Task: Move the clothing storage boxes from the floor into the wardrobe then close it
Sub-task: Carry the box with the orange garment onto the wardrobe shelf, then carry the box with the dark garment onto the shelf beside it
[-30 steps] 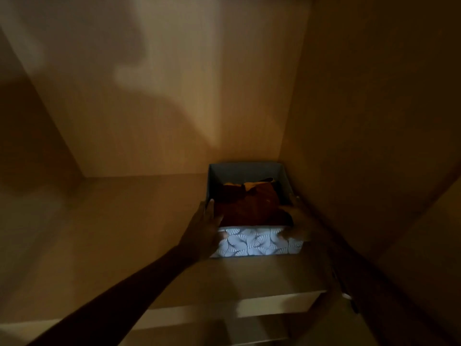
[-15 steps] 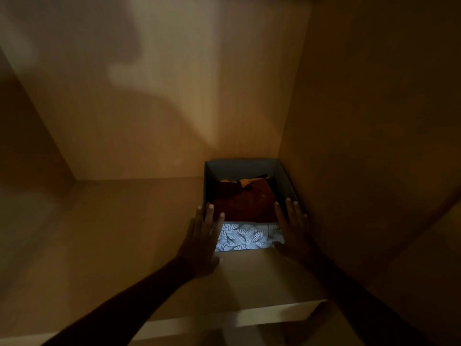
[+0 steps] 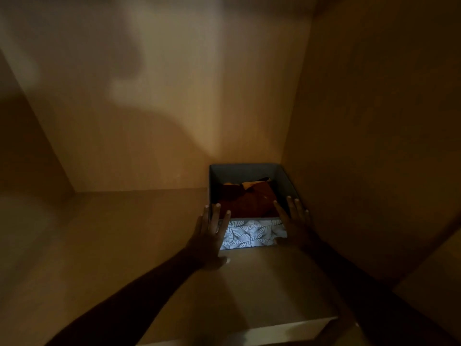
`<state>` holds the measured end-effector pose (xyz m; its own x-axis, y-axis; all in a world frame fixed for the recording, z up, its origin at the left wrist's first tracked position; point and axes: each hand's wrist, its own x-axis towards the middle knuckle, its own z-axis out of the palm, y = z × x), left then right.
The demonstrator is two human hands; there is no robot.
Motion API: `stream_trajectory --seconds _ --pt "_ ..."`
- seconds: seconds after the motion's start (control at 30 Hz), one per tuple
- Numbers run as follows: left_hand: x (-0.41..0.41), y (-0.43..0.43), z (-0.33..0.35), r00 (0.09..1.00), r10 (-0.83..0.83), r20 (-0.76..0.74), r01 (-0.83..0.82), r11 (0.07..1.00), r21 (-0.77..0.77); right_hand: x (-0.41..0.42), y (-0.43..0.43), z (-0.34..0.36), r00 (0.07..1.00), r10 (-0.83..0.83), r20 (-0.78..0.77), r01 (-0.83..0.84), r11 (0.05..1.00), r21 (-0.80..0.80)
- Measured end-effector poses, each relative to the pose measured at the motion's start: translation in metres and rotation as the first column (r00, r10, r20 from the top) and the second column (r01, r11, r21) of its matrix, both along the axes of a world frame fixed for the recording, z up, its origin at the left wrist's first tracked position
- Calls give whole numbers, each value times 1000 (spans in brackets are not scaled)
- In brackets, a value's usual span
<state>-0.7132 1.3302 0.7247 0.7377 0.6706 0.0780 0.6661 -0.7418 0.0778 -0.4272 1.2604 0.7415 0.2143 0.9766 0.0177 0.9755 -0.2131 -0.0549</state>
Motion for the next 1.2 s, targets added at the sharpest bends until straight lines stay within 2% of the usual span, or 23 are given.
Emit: stream_trajectory --seconds 0.43,0.5,0.6,0.67,0.73,0.83,0.93,1.0,1.1,1.2 --pt "5 7 3 999 46 -10 -46 999 7 6 12 -1 1000 -15 -5 15 1000 -19" --pt "3 3 5 998 38 40 -37 999 -34 6 9 -1 1000 -7 -20 7 1000 -12" --pt "-3 -14 5 970 49 240 -36 998 -58 -5 -1 0 998 5 -61 -5 1000 4" --pt "-9 -32 6 900 82 427 -44 994 -99 -18 -11 -1 988 62 -144 -47 994 101" --pt "-17 -54 9 790 198 580 -85 972 -217 -36 -26 -1 953 157 -259 -92 965 245" --pt "-32 -88 12 560 437 704 -114 882 -457 -73 -53 2 833 263 -486 -81 928 363" --pt "-54 -121 10 346 596 724 -70 786 -614 -114 -81 1 722 299 -624 -70 929 364" --pt "-68 -143 6 261 656 708 -63 744 -665 -136 -97 -4 616 297 -730 -86 946 312" --pt "-92 -180 -3 166 720 673 -101 692 -715 -169 -116 -13 403 266 -876 -118 964 239" --pt "-119 -225 -19 65 782 620 -212 618 -757 -200 -131 -24 311 277 -909 -236 949 208"
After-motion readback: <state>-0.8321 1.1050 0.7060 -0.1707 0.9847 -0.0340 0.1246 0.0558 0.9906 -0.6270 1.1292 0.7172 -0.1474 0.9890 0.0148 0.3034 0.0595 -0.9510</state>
